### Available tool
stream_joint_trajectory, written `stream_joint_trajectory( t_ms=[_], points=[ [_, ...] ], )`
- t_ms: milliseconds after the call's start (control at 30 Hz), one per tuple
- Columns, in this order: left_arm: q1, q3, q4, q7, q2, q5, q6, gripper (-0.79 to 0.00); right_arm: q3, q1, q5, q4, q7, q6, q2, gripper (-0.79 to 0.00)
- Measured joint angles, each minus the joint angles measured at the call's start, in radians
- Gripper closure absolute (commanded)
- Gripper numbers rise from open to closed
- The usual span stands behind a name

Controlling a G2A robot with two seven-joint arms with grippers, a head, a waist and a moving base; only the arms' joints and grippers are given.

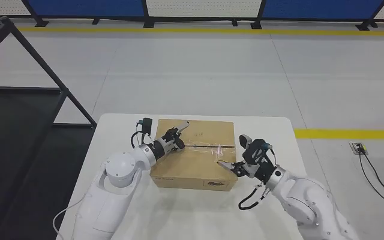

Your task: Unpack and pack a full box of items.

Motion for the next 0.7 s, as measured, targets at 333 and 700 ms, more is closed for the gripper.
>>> stream_joint_trajectory(
  t_ms=[333, 700],
  points=[
    [0.000, 0.000, 0.000, 0.000, 0.000, 0.000, 0.000, -0.785, -0.026, 0.031, -0.159, 0.066, -0.053, 0.062, -0.010, -0.785],
    [0.000, 0.000, 0.000, 0.000, 0.000, 0.000, 0.000, -0.785, -0.023, 0.022, -0.204, 0.071, -0.073, 0.098, -0.010, -0.785]
  ],
)
